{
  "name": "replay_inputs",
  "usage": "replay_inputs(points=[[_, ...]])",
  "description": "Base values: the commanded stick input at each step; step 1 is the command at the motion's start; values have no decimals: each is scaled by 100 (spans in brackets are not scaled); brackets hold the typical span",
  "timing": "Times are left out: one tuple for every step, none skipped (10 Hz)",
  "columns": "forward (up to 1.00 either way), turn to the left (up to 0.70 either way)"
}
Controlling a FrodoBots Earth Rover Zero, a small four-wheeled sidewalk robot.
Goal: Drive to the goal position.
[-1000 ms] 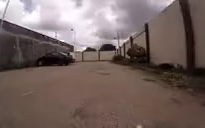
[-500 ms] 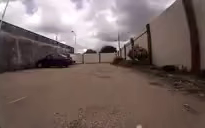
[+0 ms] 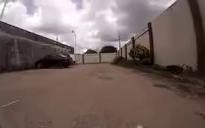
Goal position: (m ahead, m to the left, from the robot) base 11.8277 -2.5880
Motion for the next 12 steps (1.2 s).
replay_inputs(points=[[50, 0], [50, 0], [50, 0], [50, 0], [50, 0], [50, 0], [50, 0], [50, 0], [50, 0], [50, 0], [50, 0], [50, 0]])
